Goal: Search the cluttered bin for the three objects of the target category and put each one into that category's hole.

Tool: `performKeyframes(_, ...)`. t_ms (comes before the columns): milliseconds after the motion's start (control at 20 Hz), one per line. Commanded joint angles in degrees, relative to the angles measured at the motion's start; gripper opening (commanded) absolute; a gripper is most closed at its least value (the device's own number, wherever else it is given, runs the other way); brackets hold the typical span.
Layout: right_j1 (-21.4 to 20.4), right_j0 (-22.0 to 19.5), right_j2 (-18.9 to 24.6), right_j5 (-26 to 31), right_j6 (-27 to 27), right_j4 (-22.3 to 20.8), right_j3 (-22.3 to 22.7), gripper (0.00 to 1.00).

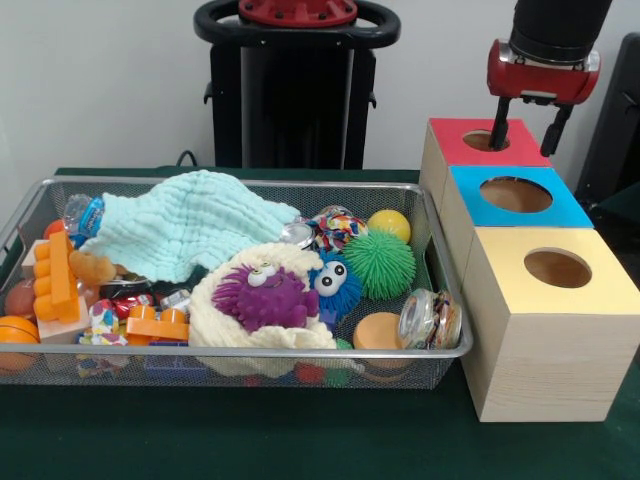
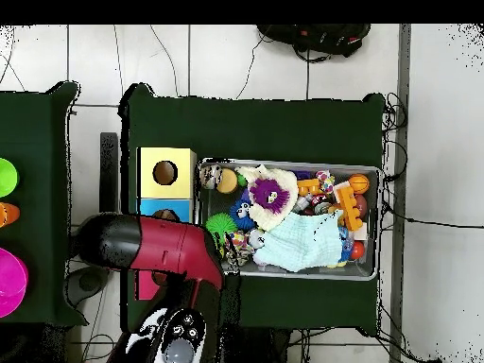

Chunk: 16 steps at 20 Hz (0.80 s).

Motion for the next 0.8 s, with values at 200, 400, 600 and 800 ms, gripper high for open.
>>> performKeyframes(200, 0.45, -2.17, 2.51, -2.12, 14.32, 2.30, 3.46, 1.00)
performKeyframes(400, 0.34, -2.31, 2.52, -2.00, 14.13, 2.26, 3.50, 1.00)
performKeyframes(600, 0.92, -3.01, 3.39, -3.31, 13.64, 2.77, 3.83, 1.00)
performKeyframes(800, 4.51, -6.21, 5.44, -6.02, 10.90, 2.79, 2.07, 1.00)
